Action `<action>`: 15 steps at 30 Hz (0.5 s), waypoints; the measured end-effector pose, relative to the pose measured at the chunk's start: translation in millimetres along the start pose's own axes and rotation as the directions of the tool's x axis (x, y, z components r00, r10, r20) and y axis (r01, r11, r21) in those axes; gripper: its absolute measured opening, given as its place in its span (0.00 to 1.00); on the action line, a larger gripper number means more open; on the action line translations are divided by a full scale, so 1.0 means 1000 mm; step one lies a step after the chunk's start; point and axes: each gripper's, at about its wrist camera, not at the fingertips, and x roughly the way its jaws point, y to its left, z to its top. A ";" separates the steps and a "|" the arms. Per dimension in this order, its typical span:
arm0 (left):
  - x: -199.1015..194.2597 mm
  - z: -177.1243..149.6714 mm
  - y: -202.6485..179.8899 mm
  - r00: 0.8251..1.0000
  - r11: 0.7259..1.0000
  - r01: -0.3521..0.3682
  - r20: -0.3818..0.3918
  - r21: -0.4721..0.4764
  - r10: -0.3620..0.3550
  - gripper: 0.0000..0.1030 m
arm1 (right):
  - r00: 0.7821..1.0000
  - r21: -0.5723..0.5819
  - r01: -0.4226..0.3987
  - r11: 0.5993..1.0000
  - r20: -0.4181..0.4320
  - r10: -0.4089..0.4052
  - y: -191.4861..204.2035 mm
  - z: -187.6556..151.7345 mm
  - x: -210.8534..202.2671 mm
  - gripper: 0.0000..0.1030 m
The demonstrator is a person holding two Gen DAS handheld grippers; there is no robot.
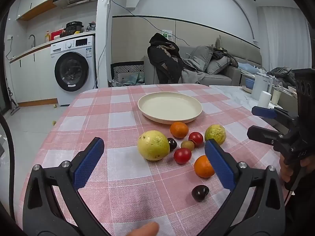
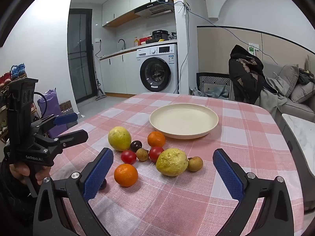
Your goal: Organize fruits
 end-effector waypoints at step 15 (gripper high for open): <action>0.005 -0.002 0.006 1.000 1.000 -0.007 -0.019 -0.008 0.007 0.99 | 1.000 0.009 -0.004 1.000 -0.005 0.004 0.000 0.000 0.000 1.00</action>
